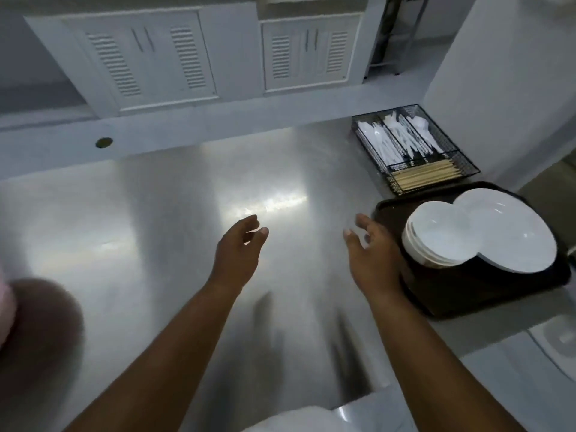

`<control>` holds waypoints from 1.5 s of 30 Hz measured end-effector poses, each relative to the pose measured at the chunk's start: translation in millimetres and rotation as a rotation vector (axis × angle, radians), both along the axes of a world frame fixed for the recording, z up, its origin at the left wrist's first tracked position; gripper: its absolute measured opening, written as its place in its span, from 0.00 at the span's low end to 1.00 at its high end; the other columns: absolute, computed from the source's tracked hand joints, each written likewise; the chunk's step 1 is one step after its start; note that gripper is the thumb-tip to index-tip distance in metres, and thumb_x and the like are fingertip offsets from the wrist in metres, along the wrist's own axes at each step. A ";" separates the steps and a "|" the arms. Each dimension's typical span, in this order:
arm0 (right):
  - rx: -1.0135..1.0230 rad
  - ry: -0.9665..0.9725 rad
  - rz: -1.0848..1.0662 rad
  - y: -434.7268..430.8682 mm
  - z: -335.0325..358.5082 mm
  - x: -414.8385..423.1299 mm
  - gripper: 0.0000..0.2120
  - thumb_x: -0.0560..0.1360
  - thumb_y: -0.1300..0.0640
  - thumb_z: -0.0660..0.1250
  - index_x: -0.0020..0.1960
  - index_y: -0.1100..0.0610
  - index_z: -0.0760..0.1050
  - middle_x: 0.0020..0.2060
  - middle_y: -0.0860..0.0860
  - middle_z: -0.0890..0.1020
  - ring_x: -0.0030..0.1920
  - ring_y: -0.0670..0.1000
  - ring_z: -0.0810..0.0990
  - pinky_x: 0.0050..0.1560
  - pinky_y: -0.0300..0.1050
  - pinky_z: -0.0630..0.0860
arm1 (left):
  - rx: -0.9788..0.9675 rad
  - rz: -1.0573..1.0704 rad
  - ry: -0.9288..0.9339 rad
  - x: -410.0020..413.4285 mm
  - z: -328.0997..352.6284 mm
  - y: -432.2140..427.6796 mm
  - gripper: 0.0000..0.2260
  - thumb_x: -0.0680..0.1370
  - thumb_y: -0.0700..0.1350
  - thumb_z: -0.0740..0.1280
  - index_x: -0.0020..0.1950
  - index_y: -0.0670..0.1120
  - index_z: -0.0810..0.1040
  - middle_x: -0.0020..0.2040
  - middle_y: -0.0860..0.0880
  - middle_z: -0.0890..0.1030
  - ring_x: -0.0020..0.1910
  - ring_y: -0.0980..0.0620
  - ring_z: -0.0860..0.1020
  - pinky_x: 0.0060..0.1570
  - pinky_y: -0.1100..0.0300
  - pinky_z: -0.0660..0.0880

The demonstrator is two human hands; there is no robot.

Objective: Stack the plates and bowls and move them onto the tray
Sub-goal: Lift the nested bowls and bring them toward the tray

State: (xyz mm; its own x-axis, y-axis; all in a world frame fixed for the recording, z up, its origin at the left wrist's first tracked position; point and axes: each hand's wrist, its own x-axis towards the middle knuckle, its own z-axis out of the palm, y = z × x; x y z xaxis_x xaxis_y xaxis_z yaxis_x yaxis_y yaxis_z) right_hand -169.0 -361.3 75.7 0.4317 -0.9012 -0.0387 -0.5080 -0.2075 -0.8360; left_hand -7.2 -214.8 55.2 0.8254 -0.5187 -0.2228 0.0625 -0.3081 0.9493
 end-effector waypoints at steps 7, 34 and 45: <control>0.112 -0.025 0.448 151.8 9.5 117.5 0.20 0.78 0.53 0.67 0.69 0.52 0.73 0.66 0.47 0.77 0.64 0.50 0.76 0.66 0.48 0.73 | 0.092 0.380 -0.110 67.3 28.8 186.1 0.17 0.77 0.47 0.68 0.67 0.49 0.75 0.60 0.52 0.80 0.56 0.55 0.79 0.63 0.54 0.74; 0.249 0.240 0.864 422.0 -29.2 353.4 0.13 0.73 0.59 0.62 0.56 0.54 0.78 0.48 0.52 0.83 0.50 0.56 0.81 0.56 0.56 0.79 | 0.141 0.965 0.132 161.6 -38.6 536.6 0.15 0.67 0.51 0.66 0.53 0.61 0.76 0.50 0.58 0.81 0.54 0.48 0.80 0.58 0.43 0.77; 0.267 0.103 0.784 375.6 -33.1 325.2 0.14 0.74 0.62 0.63 0.56 0.53 0.79 0.46 0.50 0.83 0.47 0.53 0.82 0.47 0.47 0.80 | 0.131 0.877 -0.018 157.3 -25.4 491.9 0.16 0.76 0.40 0.66 0.63 0.51 0.76 0.49 0.53 0.80 0.50 0.45 0.80 0.53 0.49 0.77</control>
